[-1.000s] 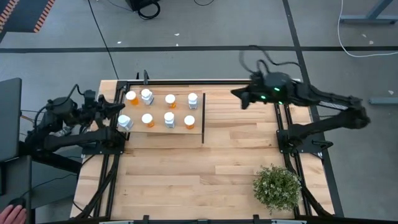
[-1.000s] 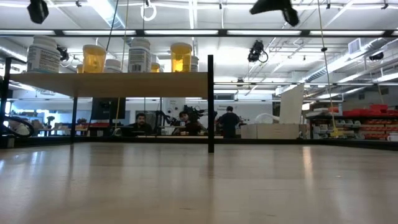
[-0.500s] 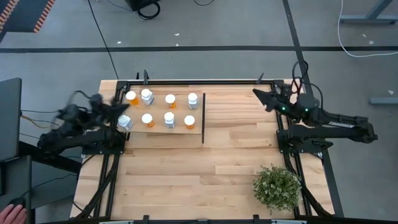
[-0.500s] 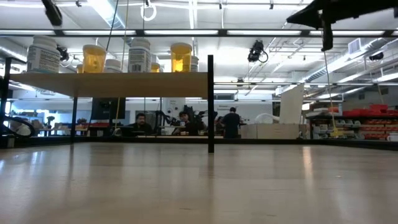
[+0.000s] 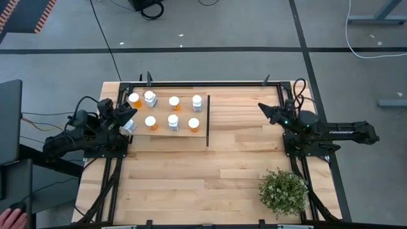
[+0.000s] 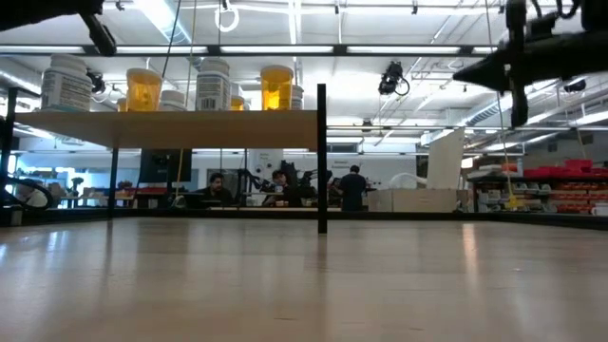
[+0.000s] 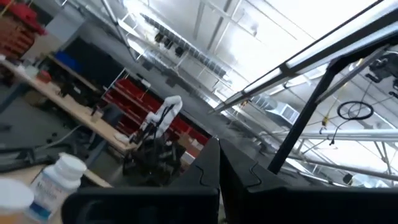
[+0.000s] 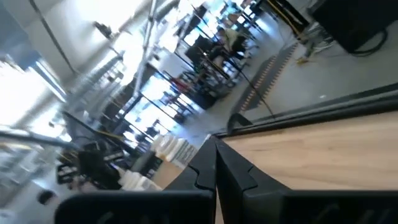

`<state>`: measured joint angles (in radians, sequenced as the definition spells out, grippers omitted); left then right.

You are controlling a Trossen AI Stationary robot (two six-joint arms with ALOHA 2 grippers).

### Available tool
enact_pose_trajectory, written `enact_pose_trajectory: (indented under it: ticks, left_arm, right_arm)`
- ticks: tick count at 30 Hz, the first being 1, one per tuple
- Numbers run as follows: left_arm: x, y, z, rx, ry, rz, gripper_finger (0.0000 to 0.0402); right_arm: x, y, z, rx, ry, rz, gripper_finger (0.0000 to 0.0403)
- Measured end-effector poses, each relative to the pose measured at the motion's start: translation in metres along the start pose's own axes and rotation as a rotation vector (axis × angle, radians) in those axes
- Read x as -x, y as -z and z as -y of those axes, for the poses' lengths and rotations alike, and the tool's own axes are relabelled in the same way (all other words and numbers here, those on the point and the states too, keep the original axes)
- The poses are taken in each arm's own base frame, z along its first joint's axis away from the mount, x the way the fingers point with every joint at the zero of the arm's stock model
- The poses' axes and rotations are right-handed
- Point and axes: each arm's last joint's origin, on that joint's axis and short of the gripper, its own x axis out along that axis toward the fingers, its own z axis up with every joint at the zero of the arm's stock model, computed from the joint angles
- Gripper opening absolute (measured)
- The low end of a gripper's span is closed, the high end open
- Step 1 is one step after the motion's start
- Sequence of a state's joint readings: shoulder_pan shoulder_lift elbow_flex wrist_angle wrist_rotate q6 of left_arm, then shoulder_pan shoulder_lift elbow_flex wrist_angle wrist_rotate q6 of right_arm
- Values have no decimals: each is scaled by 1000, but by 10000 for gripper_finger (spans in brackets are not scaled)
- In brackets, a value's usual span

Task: Pick and place medicine bottles onto shelf by color
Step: Return to Home Position

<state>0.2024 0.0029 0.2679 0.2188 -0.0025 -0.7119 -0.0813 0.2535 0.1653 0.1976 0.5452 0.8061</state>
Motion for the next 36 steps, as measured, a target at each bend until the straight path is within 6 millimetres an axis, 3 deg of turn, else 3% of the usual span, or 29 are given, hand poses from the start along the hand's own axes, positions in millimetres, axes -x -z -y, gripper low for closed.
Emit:
enact_pose_trajectory:
  ticks: [8, 12, 18, 29, 36]
  left_arm:
    - [0, -5, 4, -68, 43, 56, 1]
    - [1, 6, -4, -55, 78, 86, 1]
    - [12, 30, -21, 19, 226, 206, 1]
    - [14, 31, -13, -8, 380, 145, 4]
    - [12, 39, -15, -243, 393, 67, 4]
  right_arm:
    - [6, 25, 26, -60, -20, 31, 5]
    - [6, 28, 30, -28, 37, 17, 5]
    - [6, 28, 29, -38, -1, -11, 5]
    - [7, 30, 27, -53, -66, -73, 5]
    - [8, 33, 23, 113, -201, -186, 5]
